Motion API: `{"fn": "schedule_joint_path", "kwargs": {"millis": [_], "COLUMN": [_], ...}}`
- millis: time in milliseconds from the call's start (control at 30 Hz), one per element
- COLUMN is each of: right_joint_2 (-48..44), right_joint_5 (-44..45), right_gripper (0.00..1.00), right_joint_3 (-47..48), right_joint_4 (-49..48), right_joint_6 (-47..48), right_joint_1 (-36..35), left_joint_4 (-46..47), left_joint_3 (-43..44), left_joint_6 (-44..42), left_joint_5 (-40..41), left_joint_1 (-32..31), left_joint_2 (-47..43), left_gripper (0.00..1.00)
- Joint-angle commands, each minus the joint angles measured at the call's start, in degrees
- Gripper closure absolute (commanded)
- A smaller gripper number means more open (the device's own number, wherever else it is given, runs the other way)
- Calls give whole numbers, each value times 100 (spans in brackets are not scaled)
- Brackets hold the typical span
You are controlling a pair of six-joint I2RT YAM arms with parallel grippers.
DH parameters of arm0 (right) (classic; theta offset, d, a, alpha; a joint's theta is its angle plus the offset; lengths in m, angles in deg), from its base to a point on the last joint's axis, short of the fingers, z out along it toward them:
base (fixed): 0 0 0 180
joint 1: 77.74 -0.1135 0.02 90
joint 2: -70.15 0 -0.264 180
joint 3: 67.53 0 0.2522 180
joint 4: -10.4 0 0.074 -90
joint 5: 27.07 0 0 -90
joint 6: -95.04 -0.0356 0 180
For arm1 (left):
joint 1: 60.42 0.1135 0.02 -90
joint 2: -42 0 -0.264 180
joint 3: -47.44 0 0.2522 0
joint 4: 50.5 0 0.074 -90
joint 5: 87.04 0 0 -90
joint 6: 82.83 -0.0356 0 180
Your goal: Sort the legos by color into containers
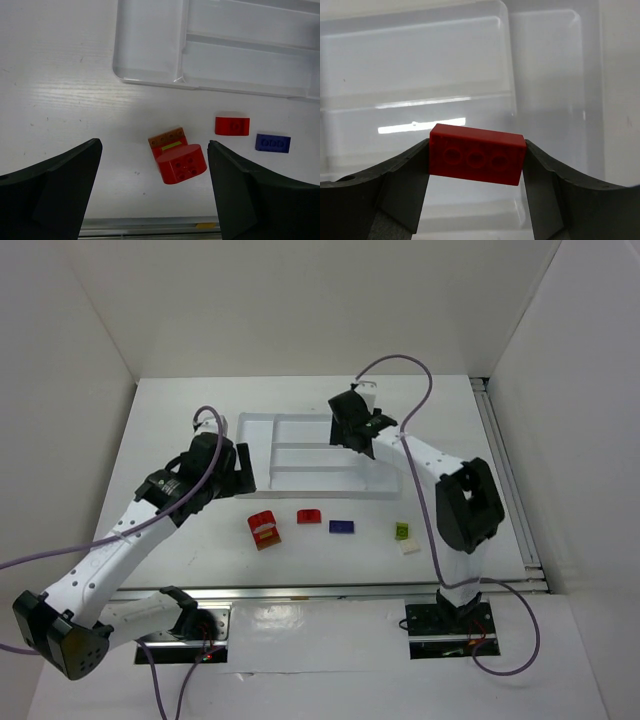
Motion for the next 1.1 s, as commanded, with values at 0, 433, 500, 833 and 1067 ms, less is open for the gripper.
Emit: {"fn": "schedule_joint_path", "kwargs": {"millis": [0,433,500,833,1067], "right_joint_2": [719,2910,2972,173,-1833], "right_joint_5": [22,-21,-74,110,-241], "right_gripper": [35,18,15,17,10], "right_joint_3": [907,3640,3939,606,-2183], "right_joint_4": [-223,189,392,-397,-127], "right_joint_6": [418,753,753,630,-265], "right_joint_1": [61,245,245,-447,-1422], "left_joint_4": [-257,-548,-548,-487,-706], "left_joint_3": [-67,-111,-111,-269,205], "left_joint_6": [123,-562,-562,-395,-149], "left_joint_5": [-39,-547,-679,-619,277], "left_joint_1": [-14,-14,-14,-14,-14], "left_joint_2": [-72,-230,-379,-485,-362], "left_gripper": [3,3,3,3,3]}}
